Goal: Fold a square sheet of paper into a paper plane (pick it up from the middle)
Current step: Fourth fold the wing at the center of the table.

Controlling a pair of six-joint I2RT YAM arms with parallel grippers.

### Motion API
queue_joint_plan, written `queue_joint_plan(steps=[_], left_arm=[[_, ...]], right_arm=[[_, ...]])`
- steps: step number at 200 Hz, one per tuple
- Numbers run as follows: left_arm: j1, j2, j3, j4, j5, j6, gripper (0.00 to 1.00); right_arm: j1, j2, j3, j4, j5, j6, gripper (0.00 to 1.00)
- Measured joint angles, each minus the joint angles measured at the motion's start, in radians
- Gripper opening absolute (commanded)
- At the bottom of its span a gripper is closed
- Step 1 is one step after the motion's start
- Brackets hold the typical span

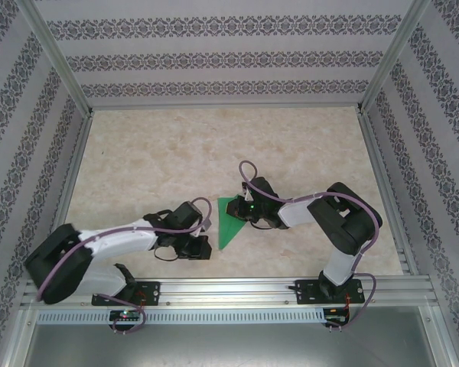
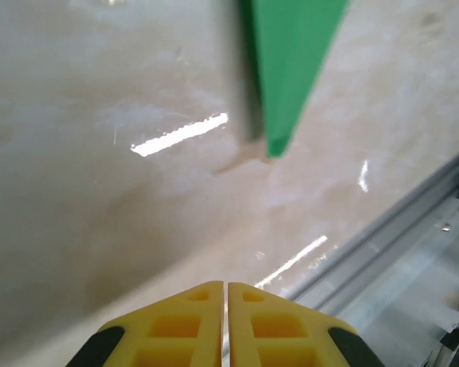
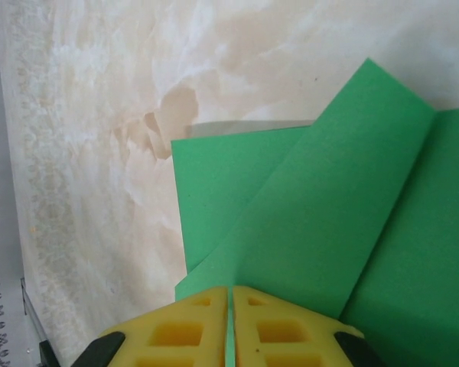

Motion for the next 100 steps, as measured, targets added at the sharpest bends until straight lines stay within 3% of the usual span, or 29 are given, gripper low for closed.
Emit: queue_joint_plan(steps=[22, 44, 67, 100], left_arm=[[0.087, -0.132, 0.013, -0.049, -0.008, 0.003, 0.17], [0.192, -0.156, 0.031, -0.057, -0.016, 0.008, 0.17], [0.240, -0.061, 0.080, -0.055, -0.009, 0.015, 0.17], [0.240, 0.117, 0.193, 0.004, 0.059, 0.019, 0.18]], right_arm=[[0.000, -0.003, 0.019, -0.032, 0.003, -0.021, 0.18], [0.000, -0.037, 0.033, -0.100, 0.021, -0.047, 0.27], [0.000, -0.136, 0.034, -0.202, 0.060, -0.068, 0.29], [-0.001, -0.320, 0.017, -0.322, 0.150, -0.059, 0.37]])
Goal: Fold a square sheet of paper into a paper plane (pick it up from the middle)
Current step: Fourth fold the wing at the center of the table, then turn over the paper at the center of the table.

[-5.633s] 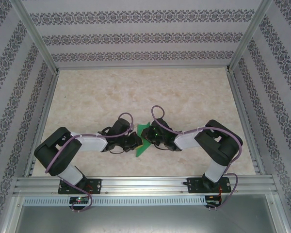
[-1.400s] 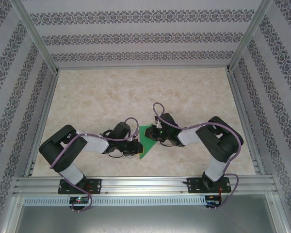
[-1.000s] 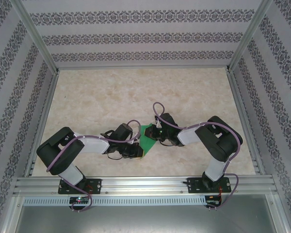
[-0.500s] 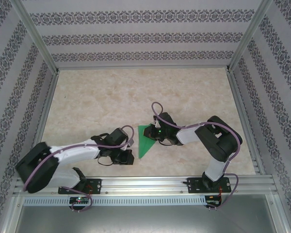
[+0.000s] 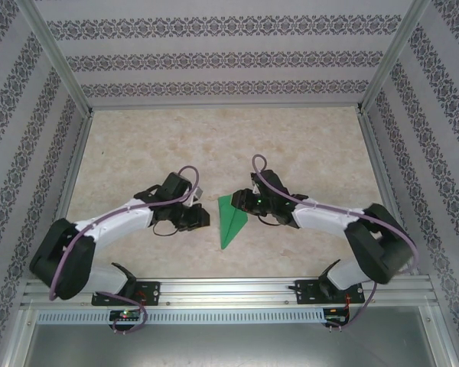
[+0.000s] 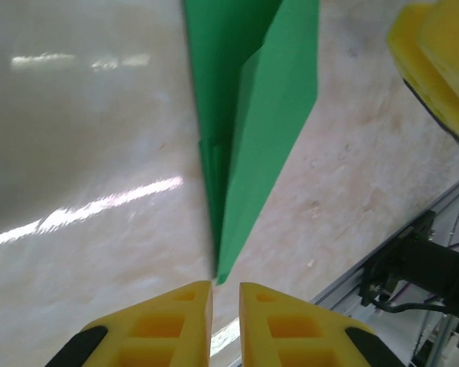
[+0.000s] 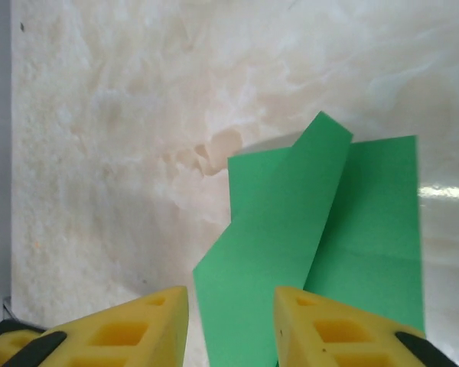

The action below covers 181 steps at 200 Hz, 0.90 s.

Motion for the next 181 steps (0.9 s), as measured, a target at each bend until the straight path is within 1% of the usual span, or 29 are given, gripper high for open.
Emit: queue_joint_plan(steps=[22, 41, 60, 110, 141, 150, 181], left_arm=[[0.000, 0.084, 0.072, 0.028, 0.043, 0.015, 0.20], [-0.003, 0.136, 0.109, 0.037, 0.058, 0.024, 0.19], [-0.015, 0.184, 0.131, 0.049, 0.060, 0.029, 0.19], [-0.045, 0.316, 0.210, 0.042, 0.034, 0.042, 0.17], [-0.060, 0.369, 0.240, 0.021, 0.002, 0.066, 0.15], [-0.062, 0.380, 0.241, 0.020, -0.003, 0.071, 0.15], [-0.062, 0.391, 0.241, 0.011, -0.016, 0.084, 0.13]], right_arm=[[0.000, -0.115, -0.084, -0.034, 0.050, 0.040, 0.48], [0.000, -0.164, -0.158, -0.061, 0.069, 0.072, 0.53], [0.000, -0.155, -0.180, -0.085, 0.063, 0.076, 0.51], [0.001, -0.037, -0.156, -0.035, 0.018, 0.094, 0.50], [0.001, -0.001, -0.143, -0.011, 0.007, 0.101, 0.49], [0.001, 0.004, -0.143, -0.001, 0.002, 0.102, 0.47], [0.003, 0.022, -0.143, 0.032, -0.007, 0.106, 0.47]])
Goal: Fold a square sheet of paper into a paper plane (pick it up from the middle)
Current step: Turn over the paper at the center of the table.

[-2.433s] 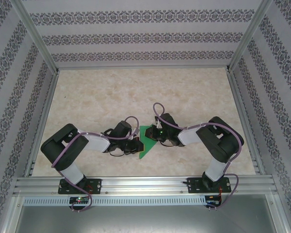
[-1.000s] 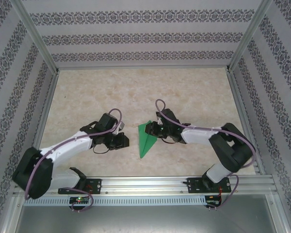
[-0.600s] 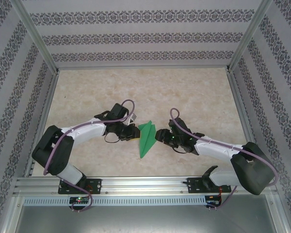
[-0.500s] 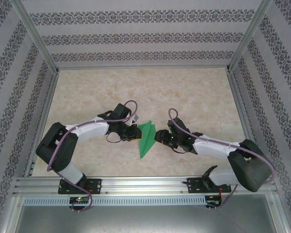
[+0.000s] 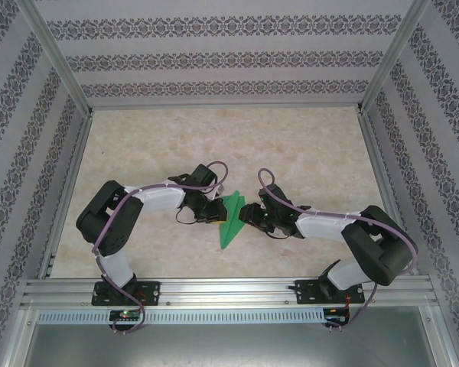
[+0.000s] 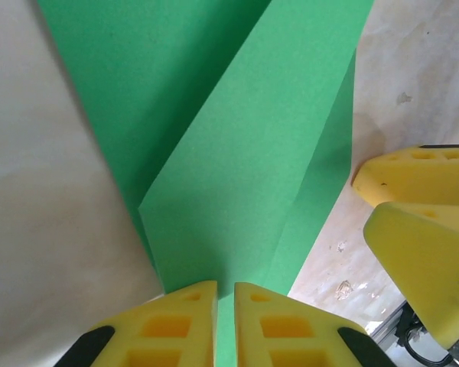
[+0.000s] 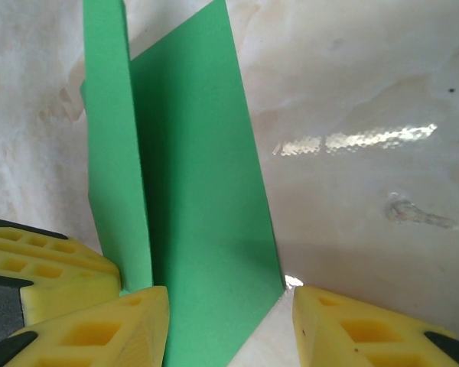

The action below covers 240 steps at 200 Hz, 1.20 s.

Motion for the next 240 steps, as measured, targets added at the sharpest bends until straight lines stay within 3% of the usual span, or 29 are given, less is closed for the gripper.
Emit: queue_joint_plan(steps=[101, 240], left_arm=[[0.000, 0.035, -0.001, 0.000, -0.009, 0.021, 0.06], [0.000, 0.035, -0.008, 0.012, 0.005, 0.029, 0.05]], right_arm=[[0.000, 0.018, 0.009, 0.004, -0.008, 0.026, 0.45], [-0.001, 0.028, 0.002, 0.028, -0.006, 0.069, 0.40]])
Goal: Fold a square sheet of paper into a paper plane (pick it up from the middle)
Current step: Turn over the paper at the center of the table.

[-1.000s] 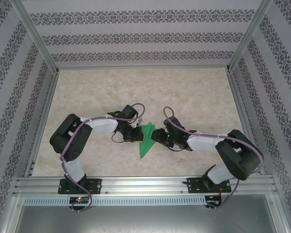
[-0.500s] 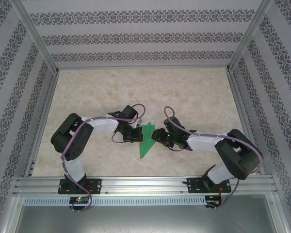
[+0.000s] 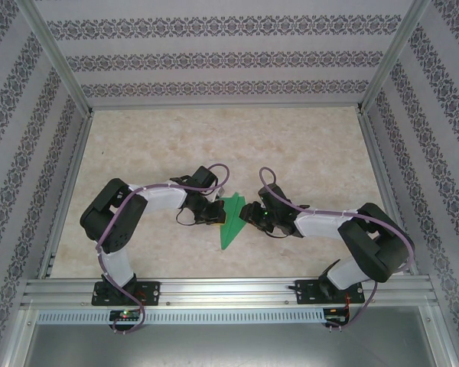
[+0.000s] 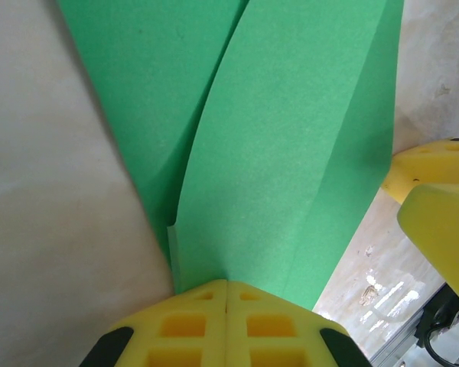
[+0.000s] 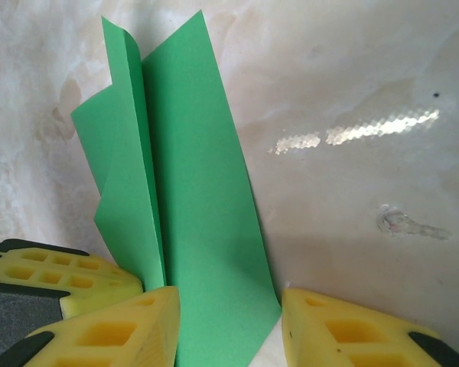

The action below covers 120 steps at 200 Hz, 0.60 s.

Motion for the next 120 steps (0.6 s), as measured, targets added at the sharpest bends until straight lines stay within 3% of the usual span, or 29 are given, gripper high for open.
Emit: queue_joint_plan(steps=[48, 120], left_arm=[[-0.005, 0.024, 0.000, 0.030, 0.069, 0.003, 0.05], [-0.016, 0.028, -0.005, 0.052, 0.087, -0.006, 0.05]], right_arm=[[0.000, -0.008, -0.019, 0.034, 0.000, 0.002, 0.40], [0.000, -0.022, -0.047, 0.145, -0.026, 0.005, 0.44]])
